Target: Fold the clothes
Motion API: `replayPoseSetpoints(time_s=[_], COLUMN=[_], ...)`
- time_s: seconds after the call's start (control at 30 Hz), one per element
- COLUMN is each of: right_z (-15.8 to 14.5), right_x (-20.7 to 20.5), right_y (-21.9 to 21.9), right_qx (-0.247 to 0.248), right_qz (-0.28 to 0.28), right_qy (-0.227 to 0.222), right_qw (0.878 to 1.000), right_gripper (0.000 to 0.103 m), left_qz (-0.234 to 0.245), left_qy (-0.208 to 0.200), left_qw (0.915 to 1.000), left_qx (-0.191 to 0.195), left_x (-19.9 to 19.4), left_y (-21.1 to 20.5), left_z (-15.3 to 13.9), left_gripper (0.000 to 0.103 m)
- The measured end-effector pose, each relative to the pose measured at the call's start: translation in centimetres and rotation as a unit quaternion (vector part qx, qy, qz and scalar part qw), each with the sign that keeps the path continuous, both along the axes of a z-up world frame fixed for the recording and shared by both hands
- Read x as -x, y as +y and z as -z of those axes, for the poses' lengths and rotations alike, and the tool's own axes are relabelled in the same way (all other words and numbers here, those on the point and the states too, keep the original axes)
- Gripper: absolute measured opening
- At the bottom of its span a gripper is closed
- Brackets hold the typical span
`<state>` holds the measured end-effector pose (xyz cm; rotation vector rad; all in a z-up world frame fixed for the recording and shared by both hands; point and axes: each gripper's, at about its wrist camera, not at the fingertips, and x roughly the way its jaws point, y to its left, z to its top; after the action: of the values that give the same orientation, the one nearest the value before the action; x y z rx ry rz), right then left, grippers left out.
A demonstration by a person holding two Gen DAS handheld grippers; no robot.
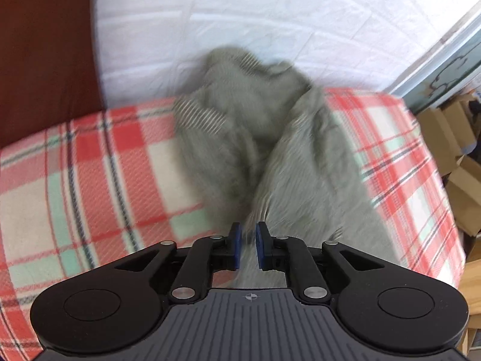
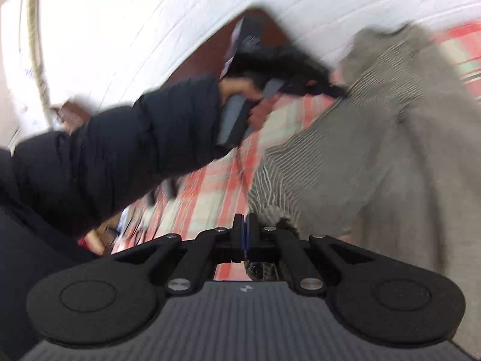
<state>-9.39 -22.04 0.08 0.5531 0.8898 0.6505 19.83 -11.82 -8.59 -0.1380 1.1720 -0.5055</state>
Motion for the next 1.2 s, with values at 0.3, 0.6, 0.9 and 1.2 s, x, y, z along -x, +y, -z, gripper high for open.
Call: replayPoseSetpoints(time_s=[0.3,0.6,0.9,1.2], right_z=[2.2,8.5,11.0,11.8], right_x=[4.9,6.8,5.9,5.4], right_y=[-11.0,-16.6,-17.6,-17.8], right_qx=[0.010,0.045,0.104,0.133], right_qz=[0.218,0.278,0.231,0.207], right_qy=[0.039,0.122,0.156,0.173], right_qw=[0.975,0.952,0.955,0.954], right_gripper=[0.002,0.002,0.002,0.004], left_qz=[0.079,0.122,0.141,0.144], left_qy=[-0.030,-0.036,-0.065,-0.067], left_qw=[0.9964,0.9907,0.9803,0.9766], left_qx=[-0.001,-0.048,-0.123,-0.145], left_x=[1.0,2.5,4.3,5.3], left_y=[-10.3,-15.8,-15.9,-15.2], left_z=[-1.9,-1.3,-1.1,-0.7], left_gripper=[0.026,0.027,0.030,0.044])
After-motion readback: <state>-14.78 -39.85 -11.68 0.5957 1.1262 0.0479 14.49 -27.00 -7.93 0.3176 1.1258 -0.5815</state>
